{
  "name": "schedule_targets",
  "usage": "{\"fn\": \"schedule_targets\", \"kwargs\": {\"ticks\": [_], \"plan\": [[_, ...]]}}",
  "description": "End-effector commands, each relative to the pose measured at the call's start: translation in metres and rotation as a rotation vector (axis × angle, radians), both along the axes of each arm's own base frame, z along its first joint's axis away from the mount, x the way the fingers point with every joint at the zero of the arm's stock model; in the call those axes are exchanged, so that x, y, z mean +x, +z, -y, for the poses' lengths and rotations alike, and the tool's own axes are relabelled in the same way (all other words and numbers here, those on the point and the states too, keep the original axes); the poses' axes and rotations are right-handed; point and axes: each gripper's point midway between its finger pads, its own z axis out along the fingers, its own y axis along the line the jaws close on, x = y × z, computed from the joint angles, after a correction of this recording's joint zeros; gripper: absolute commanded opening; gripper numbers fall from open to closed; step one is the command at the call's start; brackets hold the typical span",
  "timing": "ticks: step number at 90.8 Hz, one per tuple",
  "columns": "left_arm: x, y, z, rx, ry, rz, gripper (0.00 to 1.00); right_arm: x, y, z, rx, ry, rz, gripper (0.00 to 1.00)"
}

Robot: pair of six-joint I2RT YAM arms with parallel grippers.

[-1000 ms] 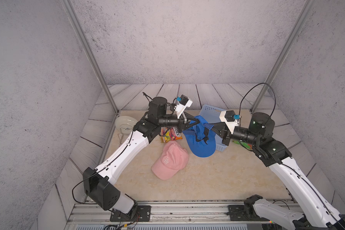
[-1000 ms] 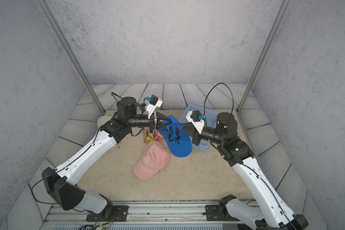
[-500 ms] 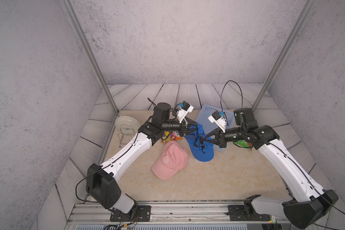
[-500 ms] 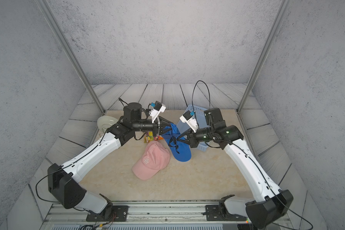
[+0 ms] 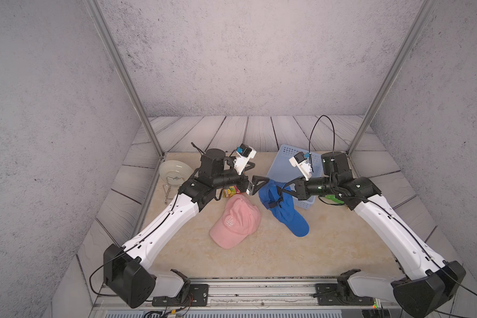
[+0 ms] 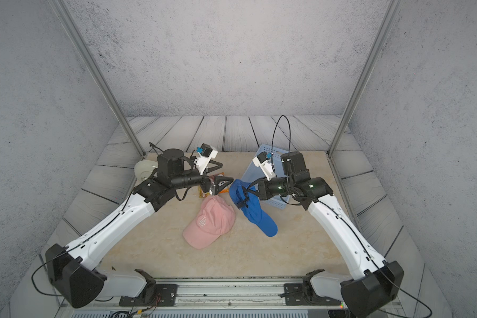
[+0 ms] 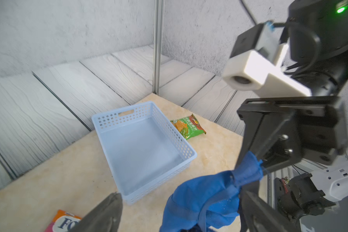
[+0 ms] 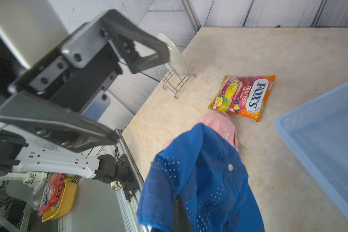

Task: Turn the baseball cap inside out
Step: Turn over the baseball cap.

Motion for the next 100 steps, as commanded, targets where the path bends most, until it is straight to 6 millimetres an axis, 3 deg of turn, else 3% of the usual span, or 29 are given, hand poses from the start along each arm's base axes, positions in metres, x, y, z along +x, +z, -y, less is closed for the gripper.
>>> {"fn": "schedule_targets", "kwargs": {"ticks": [1, 12, 30, 52, 88, 100], "plan": [[-0.012, 0.009, -0.005, 0.018, -0.033, 0.077, 0.98, 0.012, 0.018, 0.004, 0.022, -0.077, 0.072, 0.00], [-0.017, 0.016, 0.001, -0.010, -0.044, 0.088, 0.98, 0.020, 0.020, 0.006, 0.018, -0.112, 0.088, 0.00], [-0.011, 0.018, 0.029, -0.037, 0.007, 0.136, 0.98, 0.027, 0.026, 0.007, 0.026, -0.147, 0.112, 0.00], [-0.003, -0.005, 0.060, 0.083, 0.056, 0.220, 0.98, 0.028, 0.032, 0.007, 0.049, -0.159, 0.123, 0.00], [0.021, -0.032, 0.071, 0.219, 0.209, 0.272, 1.00, 0.028, 0.033, 0.008, 0.050, -0.164, 0.126, 0.00], [0.029, -0.038, 0.061, 0.260, 0.271, 0.279, 0.88, 0.027, 0.032, 0.010, 0.039, -0.164, 0.132, 0.00]]}}
